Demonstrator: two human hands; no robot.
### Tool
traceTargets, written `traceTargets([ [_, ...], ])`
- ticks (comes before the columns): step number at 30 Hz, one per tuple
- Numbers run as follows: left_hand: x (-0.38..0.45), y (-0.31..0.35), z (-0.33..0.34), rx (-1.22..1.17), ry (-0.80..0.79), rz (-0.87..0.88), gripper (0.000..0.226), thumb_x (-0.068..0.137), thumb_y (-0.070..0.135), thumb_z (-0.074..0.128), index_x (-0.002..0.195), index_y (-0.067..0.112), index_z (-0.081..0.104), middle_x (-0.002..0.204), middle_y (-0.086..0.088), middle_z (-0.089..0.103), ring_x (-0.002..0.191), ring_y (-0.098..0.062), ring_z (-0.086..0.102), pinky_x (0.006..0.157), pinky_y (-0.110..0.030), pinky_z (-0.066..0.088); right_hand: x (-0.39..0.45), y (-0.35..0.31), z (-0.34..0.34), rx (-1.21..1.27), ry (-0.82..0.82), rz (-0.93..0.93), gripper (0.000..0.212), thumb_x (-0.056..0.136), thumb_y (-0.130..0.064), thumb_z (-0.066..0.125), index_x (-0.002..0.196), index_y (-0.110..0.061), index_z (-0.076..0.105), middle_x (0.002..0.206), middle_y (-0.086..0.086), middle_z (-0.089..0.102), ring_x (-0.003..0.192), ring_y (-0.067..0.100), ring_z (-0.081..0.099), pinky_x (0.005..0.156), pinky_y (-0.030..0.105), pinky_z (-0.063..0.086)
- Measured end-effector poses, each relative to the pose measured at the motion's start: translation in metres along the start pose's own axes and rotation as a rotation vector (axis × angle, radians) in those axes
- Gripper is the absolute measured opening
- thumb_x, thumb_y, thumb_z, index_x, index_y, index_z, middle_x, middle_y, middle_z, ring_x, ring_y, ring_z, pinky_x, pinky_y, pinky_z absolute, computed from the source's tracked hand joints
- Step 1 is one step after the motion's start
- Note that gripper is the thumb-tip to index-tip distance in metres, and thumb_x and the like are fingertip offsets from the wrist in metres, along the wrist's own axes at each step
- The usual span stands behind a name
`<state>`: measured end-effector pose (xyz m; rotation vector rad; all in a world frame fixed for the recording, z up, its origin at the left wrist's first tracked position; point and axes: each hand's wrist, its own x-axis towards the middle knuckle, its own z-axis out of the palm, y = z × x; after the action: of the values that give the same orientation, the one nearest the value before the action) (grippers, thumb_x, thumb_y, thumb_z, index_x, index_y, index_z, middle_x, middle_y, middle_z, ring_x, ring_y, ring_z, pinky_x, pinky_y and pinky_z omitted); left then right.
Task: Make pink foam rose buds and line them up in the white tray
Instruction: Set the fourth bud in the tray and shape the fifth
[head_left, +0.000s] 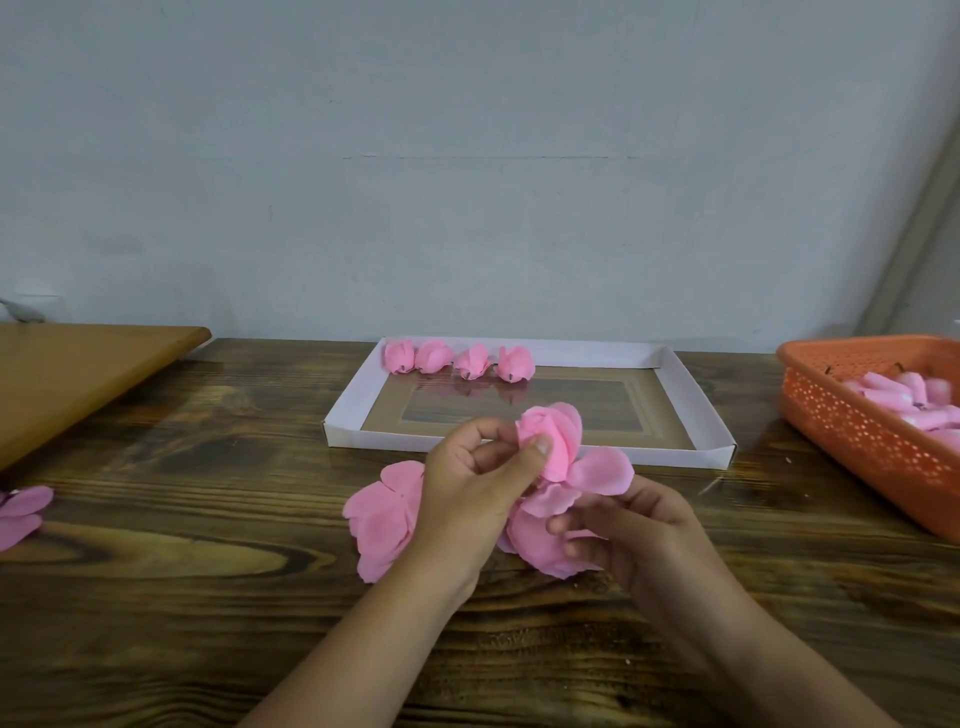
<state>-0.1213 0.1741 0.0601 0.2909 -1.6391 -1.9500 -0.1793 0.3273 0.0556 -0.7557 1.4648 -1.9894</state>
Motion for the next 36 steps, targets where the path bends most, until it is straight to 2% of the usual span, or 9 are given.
traceTargets([
  [6,-0.0004,-0.0003,0.0007,0.018,0.007,-0.042,0.018,0.087,0.016,0.077,0.101,0.006,0.072,0.081,-0.004,0.079,0.066,-0.007,0.072,0.057,-0.019,0.055,-0.0030,-0.0039,0.0082,-0.215,0.081,-0.066,0.014,0.082,-0.031,0.077,0.095,-0.025,0.079,0.084,0.010,0.078,0.073,0.019,0.074,0.061,0.024,0.056],
  [9,-0.0015,0.0001,0.0018,0.019,-0.011,-0.048,0.019,0.086,0.016,0.077,0.101,0.006,0.072,0.085,-0.005,0.080,0.070,-0.009,0.074,0.059,-0.020,0.056,-0.0038,-0.0044,0.0086,-0.228,0.114,-0.063,0.018,0.074,-0.028,0.076,0.091,-0.026,0.079,0.083,0.010,0.078,0.074,0.022,0.074,0.062,0.026,0.058],
  [13,-0.0029,-0.0008,0.0025,0.056,-0.049,-0.034,0.014,0.087,0.013,0.077,0.097,0.006,0.071,0.089,-0.006,0.080,0.079,-0.015,0.076,0.064,-0.022,0.058,-0.0029,-0.0024,0.0063,-0.231,0.148,-0.071,0.017,0.082,-0.006,0.076,0.084,-0.022,0.080,0.076,0.013,0.076,0.067,0.021,0.072,0.059,0.025,0.057],
  [15,-0.0034,-0.0019,0.0022,0.076,-0.059,-0.018,0.010,0.087,0.010,0.077,0.094,0.007,0.069,0.088,-0.008,0.079,0.079,-0.015,0.075,0.066,-0.022,0.058,-0.0023,-0.0023,0.0071,-0.196,0.164,-0.057,0.008,0.077,-0.015,0.079,0.083,-0.020,0.080,0.073,0.014,0.075,0.063,0.020,0.071,0.057,0.025,0.057],
  [21,-0.0054,-0.0024,0.0023,0.063,-0.097,0.013,0.013,0.089,0.005,0.075,0.085,0.011,0.064,0.083,-0.011,0.079,0.072,-0.012,0.070,0.066,-0.021,0.055,-0.0008,-0.0009,0.0034,-0.127,0.170,-0.043,0.032,0.067,-0.041,0.076,0.080,-0.012,0.079,0.070,0.015,0.073,0.062,0.019,0.069,0.057,0.026,0.056],
  [26,-0.0051,-0.0026,0.0027,0.048,-0.109,-0.001,0.009,0.089,0.007,0.074,0.090,0.007,0.065,0.086,-0.011,0.079,0.074,-0.013,0.072,0.066,-0.021,0.056,0.0011,0.0014,0.0025,-0.151,0.165,-0.063,0.034,0.072,-0.043,0.072,0.080,-0.011,0.078,0.070,0.012,0.072,0.060,0.017,0.067,0.053,0.022,0.052],
  [29,-0.0051,-0.0007,0.0033,0.069,-0.127,-0.014,0.018,0.090,0.016,0.074,0.098,0.002,0.067,0.087,-0.006,0.079,0.079,-0.012,0.073,0.067,-0.020,0.057,0.0002,0.0008,0.0020,-0.155,0.158,-0.060,0.032,0.076,-0.042,0.070,0.080,-0.011,0.078,0.071,0.011,0.072,0.061,0.017,0.066,0.053,0.022,0.052],
  [32,-0.0056,0.0029,0.0015,0.126,-0.159,-0.014,0.038,0.077,0.042,0.075,0.103,0.014,0.072,0.091,-0.003,0.078,0.087,-0.013,0.072,0.075,-0.023,0.058,0.0003,0.0006,0.0009,-0.140,0.159,-0.071,0.031,0.080,-0.041,0.070,0.080,-0.011,0.077,0.074,0.012,0.071,0.062,0.018,0.065,0.053,0.024,0.051],
  [36,-0.0049,0.0048,-0.0019,0.107,-0.307,-0.040,0.053,0.071,0.023,0.089,0.116,0.012,0.064,0.109,-0.001,0.078,0.106,-0.027,0.071,0.086,-0.029,0.060,0.0009,-0.0015,0.0004,-0.107,0.171,-0.085,0.034,0.080,-0.042,0.074,0.085,-0.009,0.077,0.071,0.011,0.070,0.061,0.017,0.064,0.053,0.023,0.051],
])
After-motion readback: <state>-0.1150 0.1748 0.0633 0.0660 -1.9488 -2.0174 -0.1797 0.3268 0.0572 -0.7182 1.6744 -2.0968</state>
